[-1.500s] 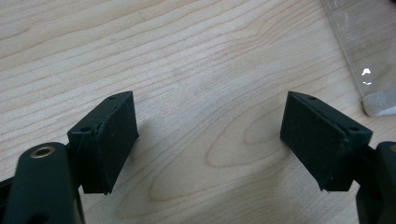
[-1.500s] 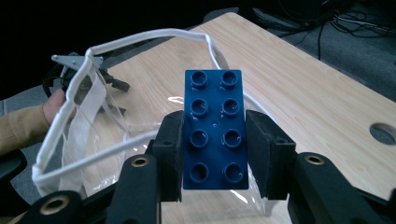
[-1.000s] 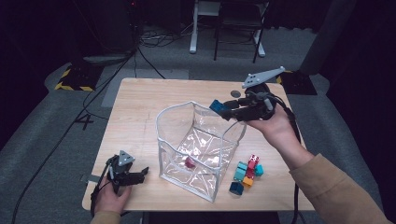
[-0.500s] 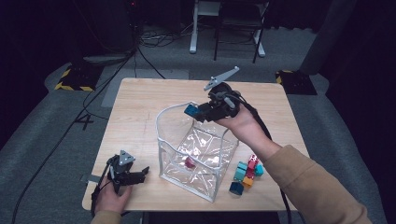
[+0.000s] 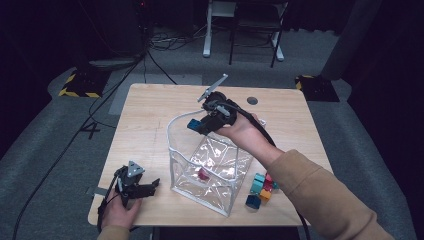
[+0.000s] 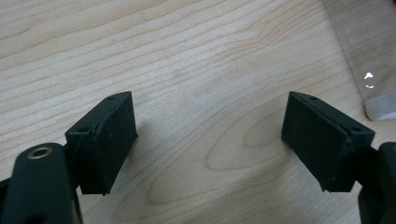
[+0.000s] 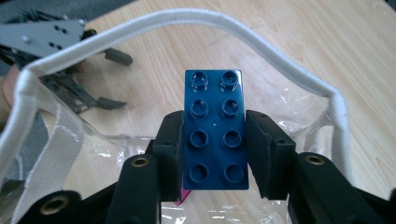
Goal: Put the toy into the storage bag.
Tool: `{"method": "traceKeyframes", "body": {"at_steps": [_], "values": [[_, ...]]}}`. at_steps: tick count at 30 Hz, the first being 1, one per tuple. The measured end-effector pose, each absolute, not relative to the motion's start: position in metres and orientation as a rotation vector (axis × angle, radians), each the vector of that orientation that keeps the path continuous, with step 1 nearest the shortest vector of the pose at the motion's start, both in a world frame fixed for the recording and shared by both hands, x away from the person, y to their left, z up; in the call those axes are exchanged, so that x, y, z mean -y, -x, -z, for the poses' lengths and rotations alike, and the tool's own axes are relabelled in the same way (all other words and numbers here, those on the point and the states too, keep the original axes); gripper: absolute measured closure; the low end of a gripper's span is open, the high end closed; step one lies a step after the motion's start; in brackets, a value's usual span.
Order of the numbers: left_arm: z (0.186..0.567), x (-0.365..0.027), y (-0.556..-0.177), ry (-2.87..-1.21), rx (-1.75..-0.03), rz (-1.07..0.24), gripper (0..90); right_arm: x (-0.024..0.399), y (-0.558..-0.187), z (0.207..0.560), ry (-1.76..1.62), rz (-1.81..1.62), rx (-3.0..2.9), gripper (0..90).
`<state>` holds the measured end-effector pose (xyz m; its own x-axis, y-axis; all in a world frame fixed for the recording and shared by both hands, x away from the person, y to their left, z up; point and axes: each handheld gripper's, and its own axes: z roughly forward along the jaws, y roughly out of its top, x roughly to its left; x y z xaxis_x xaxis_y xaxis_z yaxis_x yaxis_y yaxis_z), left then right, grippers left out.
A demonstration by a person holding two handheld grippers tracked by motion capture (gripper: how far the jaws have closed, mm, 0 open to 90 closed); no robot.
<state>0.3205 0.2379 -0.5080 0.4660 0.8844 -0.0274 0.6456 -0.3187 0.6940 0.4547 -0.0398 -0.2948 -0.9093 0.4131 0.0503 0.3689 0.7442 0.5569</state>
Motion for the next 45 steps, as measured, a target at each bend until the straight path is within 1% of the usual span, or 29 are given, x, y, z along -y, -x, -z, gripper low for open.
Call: {"method": "traceKeyframes", "body": {"at_steps": [11,26,28,29,37,45], "values": [[0.508,-0.238,-0.321,-2.073,-1.266,-0.473,18.4,0.016,-0.461,0.318,-0.663,-0.61,-3.008,59.4],[0.508,-0.238,-0.321,-2.075,-1.265,-0.476,18.4,0.005,-0.462,0.337,-0.625,-0.415,-3.09,59.1],[0.508,-0.238,-0.321,-2.073,-1.266,-0.476,18.4,0.005,-0.462,0.337,-0.625,-0.424,-3.091,57.7],[0.508,-0.238,-0.321,-2.075,-1.266,-0.475,18.4,0.006,-0.462,0.336,-0.621,-0.455,-3.085,47.5],[0.508,-0.238,-0.321,-2.074,-1.266,-0.475,18.4,0.014,-0.456,0.325,-0.606,-0.531,-3.077,45.2],[0.508,-0.238,-0.321,-2.073,-1.268,-0.471,18.4,0.045,-0.44,0.294,-0.586,-0.798,-2.985,46.6]]}}
